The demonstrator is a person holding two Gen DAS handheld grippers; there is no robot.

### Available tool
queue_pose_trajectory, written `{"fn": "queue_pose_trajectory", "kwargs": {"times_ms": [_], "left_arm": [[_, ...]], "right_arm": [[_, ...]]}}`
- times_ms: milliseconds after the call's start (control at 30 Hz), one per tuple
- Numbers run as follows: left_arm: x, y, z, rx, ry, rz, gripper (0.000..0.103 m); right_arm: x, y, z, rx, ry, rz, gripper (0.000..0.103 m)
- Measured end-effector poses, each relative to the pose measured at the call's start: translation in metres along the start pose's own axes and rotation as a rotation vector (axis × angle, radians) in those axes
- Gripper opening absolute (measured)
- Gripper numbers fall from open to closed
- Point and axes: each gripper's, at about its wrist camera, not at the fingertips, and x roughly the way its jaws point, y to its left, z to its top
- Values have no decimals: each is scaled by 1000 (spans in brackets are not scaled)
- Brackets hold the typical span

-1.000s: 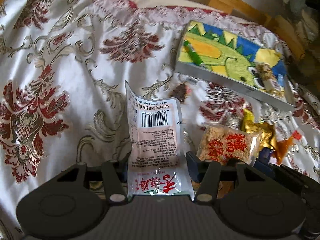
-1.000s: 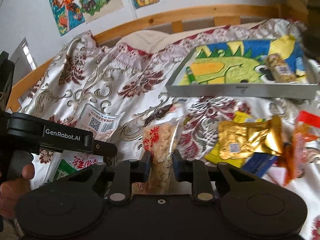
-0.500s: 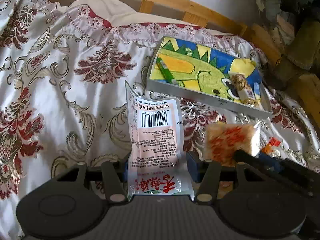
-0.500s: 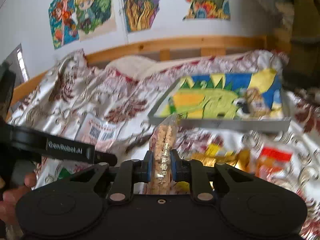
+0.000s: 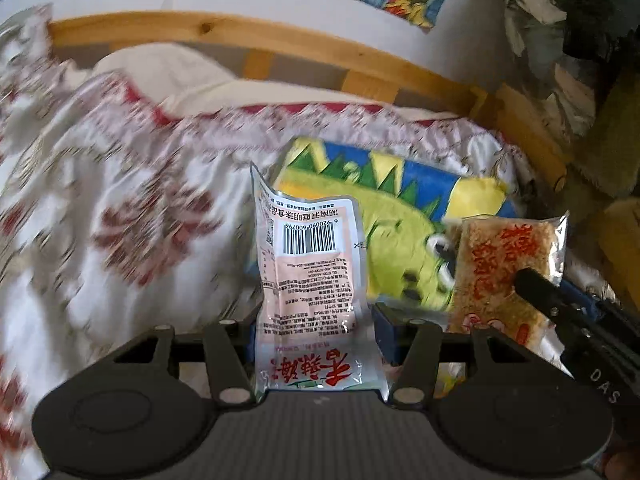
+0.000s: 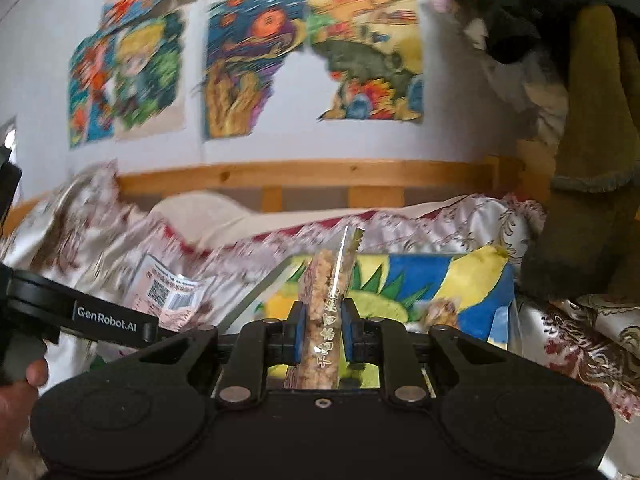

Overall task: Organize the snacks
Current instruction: 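Lift and carry both held snack packs over the tray, then release both snack packs into the tray and raise both tools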

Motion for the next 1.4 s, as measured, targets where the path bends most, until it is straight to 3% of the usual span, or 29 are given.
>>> {"fn": "queue_pose_trajectory", "kwargs": {"times_ms": [200,367,667,967,1167,1333,1400], "left_arm": [[47,-31,44,33,-33,-38,58],[85,-56,59,79,-37,-46,58],[143,-87,59,51,26,-21,58],[173,-99,48,88,65,62,59],[175,-98,44,86,88,90,66],[159,-98,47,108,53,122,82],[150,-97,49,110,40,126,85]], "right_arm": [[40,-40,10,57,-37,-47,19],[62,-70,7,104,-27,-72,19],[70,-117,-15,250,4,-107,20],[73,-122,-21,258,21,-119,24],[70,-121,-20,245,19,-145,31],[60,-122,-13,245,-9,-152,45],[55,-120,-10,239,-15,-158,56]]}}
